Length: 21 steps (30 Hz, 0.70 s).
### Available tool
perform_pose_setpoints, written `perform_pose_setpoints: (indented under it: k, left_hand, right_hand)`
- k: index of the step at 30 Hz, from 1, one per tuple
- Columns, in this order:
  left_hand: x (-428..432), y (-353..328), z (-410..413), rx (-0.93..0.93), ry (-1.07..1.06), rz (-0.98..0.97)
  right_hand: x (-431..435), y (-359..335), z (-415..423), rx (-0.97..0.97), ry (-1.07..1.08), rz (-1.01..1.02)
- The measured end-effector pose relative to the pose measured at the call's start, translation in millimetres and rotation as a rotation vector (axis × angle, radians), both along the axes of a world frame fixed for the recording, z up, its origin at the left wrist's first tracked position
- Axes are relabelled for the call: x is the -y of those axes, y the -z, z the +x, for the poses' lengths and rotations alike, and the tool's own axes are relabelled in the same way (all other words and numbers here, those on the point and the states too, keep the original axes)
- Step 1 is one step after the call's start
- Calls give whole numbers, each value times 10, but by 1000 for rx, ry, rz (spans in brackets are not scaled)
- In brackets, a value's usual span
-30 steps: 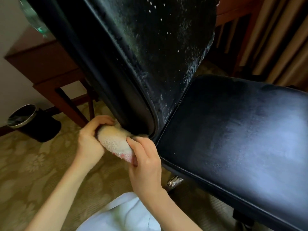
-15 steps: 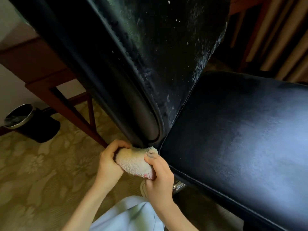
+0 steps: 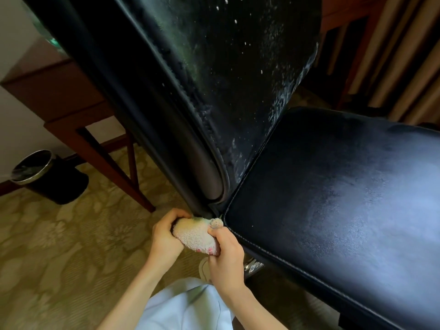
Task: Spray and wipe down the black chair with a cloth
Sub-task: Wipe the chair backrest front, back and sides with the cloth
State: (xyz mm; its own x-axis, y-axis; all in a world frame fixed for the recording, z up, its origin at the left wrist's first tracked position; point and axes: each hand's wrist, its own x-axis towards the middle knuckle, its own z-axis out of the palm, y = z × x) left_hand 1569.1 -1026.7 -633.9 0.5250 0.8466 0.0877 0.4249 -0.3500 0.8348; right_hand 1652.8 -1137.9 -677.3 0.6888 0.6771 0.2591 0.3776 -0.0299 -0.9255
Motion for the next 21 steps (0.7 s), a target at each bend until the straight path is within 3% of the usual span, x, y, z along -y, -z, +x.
perform_pose_setpoints:
  k: [8, 15, 18, 21]
  left_hand:
    - [509, -41, -174, -20, -10, -18]
    - [1346, -57, -114, -102, -8, -260]
    - [1702, -140, -99, -116, -19, -138]
    - [1893, -329, -155, -73, -76, 15]
  right_hand:
    - [496, 23, -81, 23, -78, -79]
    - [1381, -38, -41, -82, -187, -317]
    - [1708, -203, 161, -39, -317, -345]
    - [1873, -467, 309, 95, -350, -250]
